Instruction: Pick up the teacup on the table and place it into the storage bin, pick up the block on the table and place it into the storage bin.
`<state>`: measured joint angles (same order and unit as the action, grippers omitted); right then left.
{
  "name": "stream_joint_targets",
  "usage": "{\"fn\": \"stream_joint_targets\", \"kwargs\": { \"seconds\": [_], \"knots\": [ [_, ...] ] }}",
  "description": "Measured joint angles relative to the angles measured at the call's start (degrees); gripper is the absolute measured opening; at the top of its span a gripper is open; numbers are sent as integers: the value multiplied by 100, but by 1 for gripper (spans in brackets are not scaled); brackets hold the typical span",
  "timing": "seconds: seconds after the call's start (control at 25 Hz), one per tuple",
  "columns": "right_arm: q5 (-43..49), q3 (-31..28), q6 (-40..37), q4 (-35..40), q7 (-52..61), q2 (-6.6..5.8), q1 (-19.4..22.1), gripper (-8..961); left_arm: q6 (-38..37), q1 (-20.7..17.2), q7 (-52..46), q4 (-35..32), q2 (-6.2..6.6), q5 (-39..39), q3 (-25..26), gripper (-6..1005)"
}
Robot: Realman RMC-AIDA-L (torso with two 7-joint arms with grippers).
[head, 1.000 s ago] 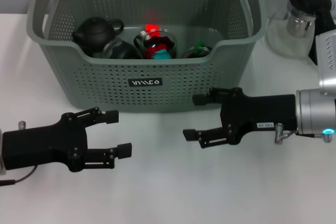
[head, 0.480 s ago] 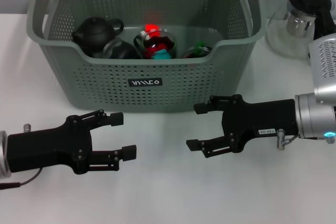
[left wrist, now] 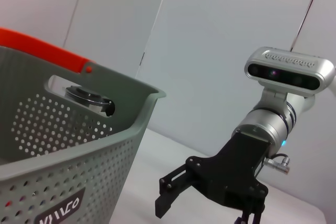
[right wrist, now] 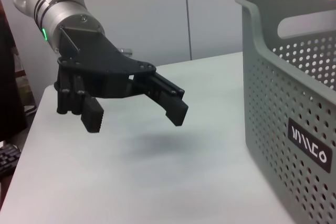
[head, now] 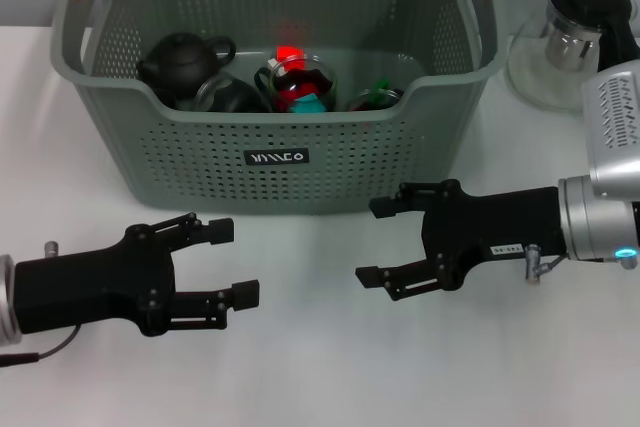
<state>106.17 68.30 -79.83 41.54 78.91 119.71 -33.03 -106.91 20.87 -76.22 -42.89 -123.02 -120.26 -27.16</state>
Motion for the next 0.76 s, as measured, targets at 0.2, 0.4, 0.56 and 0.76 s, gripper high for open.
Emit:
{"fn": "stream_joint_targets", "kwargs": {
  "seconds": [0.2,0.4,0.56,0.76],
  "knots": [
    [1,-2,1,5,40,-26,-39,927,63,-11,52,7,-18,-84,0,934],
    [7,-2,7,6,46,-32,-45,929,221,15,68,93,-42,-132,0,934],
    [9,-2,9,7,48,-32,-43,932,303,34,89,213,-45,-134,0,934],
    [10,-9,11,-19,50,-29,-13,935,316,56,89,292,-32,-138,0,934]
  ]
}}
